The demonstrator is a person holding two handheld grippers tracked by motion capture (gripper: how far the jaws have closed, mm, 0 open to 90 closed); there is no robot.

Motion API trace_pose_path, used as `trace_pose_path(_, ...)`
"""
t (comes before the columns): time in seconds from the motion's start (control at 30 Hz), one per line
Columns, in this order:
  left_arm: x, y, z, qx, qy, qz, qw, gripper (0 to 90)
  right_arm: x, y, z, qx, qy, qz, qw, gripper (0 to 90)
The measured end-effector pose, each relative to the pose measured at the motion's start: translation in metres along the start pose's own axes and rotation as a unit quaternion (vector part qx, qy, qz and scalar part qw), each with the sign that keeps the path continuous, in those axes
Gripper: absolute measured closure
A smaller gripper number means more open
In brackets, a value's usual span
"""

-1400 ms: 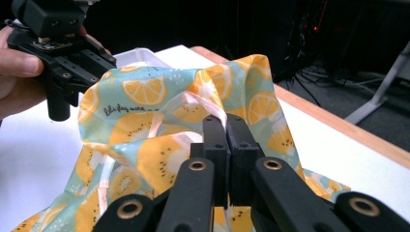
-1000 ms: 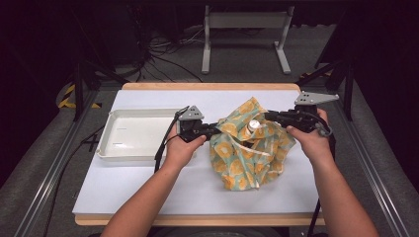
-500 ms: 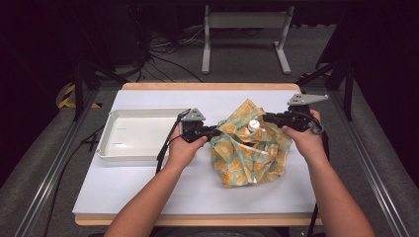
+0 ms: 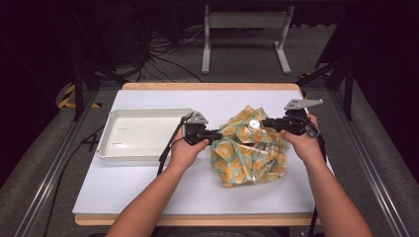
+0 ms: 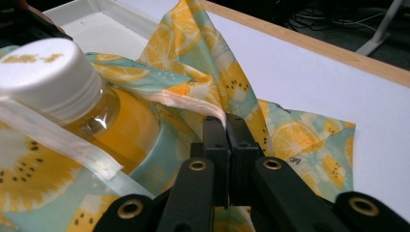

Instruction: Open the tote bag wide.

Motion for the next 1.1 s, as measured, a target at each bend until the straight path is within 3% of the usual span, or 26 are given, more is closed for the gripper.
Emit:
trace_pose_path(0.7,0.012,0.003,-0.016,-0.003,0.027,-0.003,0.9996,79.9,0.006,-0.008,-0.021,0.027,0.019,0.003,0.9994,85.5)
trace_pose_path(0.77,0.01,0.003,-0.015,0.003,0.021,0.001,0.9998,72.2,0.003,-0.007,-0.022,0.028,0.011,0.001,0.9995,82.1)
trace_pose_path(0.8,0.008,0.002,-0.014,0.008,0.017,0.002,0.9998,57.5,-0.001,-0.006,-0.021,0.026,0.0,-0.001,0.9997,81.5)
trace_pose_path(0.83,0.006,0.001,-0.013,0.013,0.015,0.004,0.9998,57.5,-0.001,-0.006,-0.021,0.026,0.0,-0.001,0.9997,81.5)
trace_pose_path(0.93,-0.003,-0.004,-0.005,0.047,-0.013,0.022,0.9986,27.4,-0.008,-0.004,-0.019,0.025,-0.015,-0.003,0.9996,80.6)
trace_pose_path(0.97,-0.006,-0.006,-0.004,0.051,-0.022,0.017,0.9983,21.3,-0.011,-0.003,-0.018,0.026,-0.023,-0.003,0.9994,80.2)
trace_pose_path(1.1,-0.023,-0.02,0.005,0.067,-0.05,-0.002,0.9965,11.5,-0.017,-0.001,-0.017,0.028,-0.038,-0.005,0.9989,79.5)
Point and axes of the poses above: each handheld gripper's, and its own axes: x roughly forward along the jaws, z roughly out of its top, y roughly to its left, the point moved 6 cm from there along x, roughly forward along the jaws, and after that the axes turned 11 degrees about z, right-handed, at the moved point
